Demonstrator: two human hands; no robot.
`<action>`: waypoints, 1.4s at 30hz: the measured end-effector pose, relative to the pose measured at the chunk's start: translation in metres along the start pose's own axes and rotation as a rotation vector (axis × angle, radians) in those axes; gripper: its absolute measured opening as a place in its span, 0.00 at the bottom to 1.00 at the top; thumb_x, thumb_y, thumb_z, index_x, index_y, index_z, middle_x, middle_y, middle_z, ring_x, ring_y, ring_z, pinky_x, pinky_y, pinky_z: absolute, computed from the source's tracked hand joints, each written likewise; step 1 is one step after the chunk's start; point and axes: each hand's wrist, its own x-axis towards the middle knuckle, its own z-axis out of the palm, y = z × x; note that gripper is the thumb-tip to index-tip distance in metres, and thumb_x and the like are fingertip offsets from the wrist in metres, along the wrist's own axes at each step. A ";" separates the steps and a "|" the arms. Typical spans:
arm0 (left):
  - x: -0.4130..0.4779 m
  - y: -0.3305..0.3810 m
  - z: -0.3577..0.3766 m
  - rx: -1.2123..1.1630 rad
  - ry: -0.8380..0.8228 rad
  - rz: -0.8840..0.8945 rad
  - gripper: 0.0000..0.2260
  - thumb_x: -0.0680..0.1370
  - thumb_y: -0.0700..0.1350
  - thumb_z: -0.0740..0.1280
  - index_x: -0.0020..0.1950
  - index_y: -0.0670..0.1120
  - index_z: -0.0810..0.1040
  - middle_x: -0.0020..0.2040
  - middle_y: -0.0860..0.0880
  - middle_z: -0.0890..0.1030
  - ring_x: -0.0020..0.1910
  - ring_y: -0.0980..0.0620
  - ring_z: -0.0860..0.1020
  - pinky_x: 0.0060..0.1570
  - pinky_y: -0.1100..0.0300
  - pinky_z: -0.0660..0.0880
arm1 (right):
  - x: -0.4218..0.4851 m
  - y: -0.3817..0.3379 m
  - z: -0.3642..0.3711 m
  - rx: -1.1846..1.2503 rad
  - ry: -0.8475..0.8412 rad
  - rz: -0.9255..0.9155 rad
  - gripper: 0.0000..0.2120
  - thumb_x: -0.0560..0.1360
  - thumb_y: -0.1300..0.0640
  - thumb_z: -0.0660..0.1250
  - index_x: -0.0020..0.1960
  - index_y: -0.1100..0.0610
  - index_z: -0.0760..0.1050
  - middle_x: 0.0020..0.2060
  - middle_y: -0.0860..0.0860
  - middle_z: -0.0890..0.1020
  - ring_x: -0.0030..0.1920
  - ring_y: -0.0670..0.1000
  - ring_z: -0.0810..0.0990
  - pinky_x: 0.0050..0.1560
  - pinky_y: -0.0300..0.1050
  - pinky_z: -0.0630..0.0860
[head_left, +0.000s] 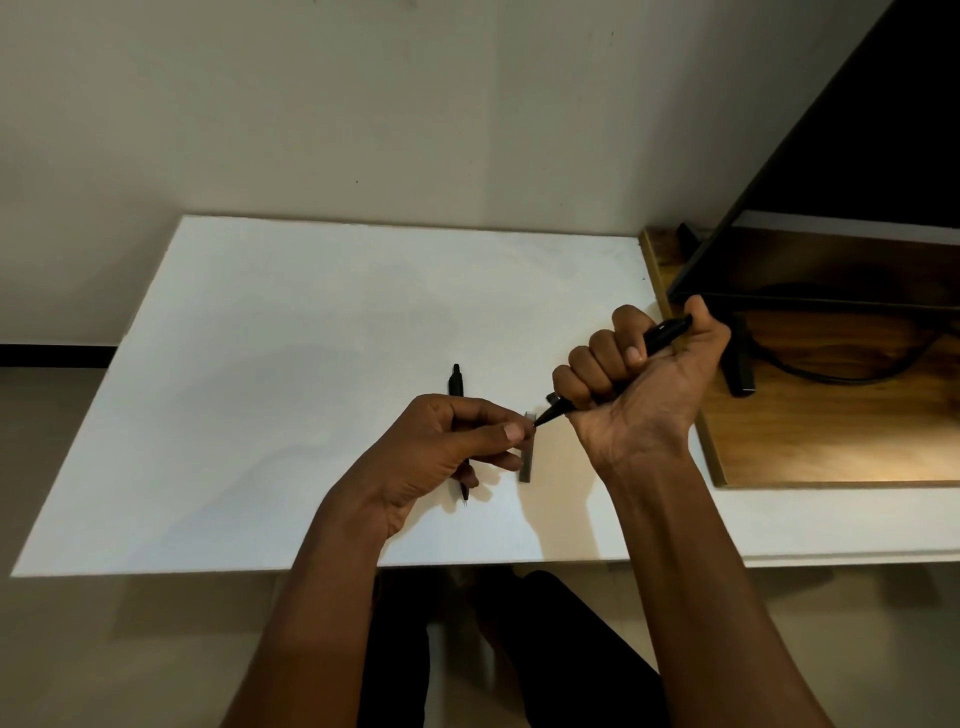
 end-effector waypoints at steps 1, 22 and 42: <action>0.000 0.000 0.000 0.004 0.002 -0.001 0.07 0.76 0.44 0.71 0.51 0.44 0.86 0.48 0.50 0.88 0.45 0.53 0.86 0.40 0.59 0.71 | -0.001 0.000 0.001 -0.029 -0.007 -0.006 0.30 0.78 0.34 0.50 0.27 0.55 0.58 0.22 0.48 0.52 0.22 0.47 0.49 0.25 0.38 0.50; 0.006 -0.004 -0.002 -0.003 0.015 -0.006 0.06 0.77 0.42 0.71 0.52 0.47 0.85 0.49 0.49 0.88 0.46 0.51 0.86 0.38 0.59 0.74 | -0.002 0.009 -0.002 -0.108 -0.147 0.057 0.33 0.77 0.31 0.50 0.29 0.58 0.58 0.22 0.51 0.53 0.24 0.49 0.51 0.29 0.45 0.50; 0.003 -0.006 -0.002 0.011 -0.004 0.027 0.06 0.74 0.42 0.73 0.50 0.48 0.86 0.48 0.47 0.88 0.45 0.51 0.86 0.38 0.59 0.73 | 0.002 0.002 -0.006 0.066 -0.005 0.016 0.29 0.77 0.36 0.51 0.26 0.55 0.59 0.21 0.47 0.52 0.22 0.47 0.48 0.25 0.37 0.50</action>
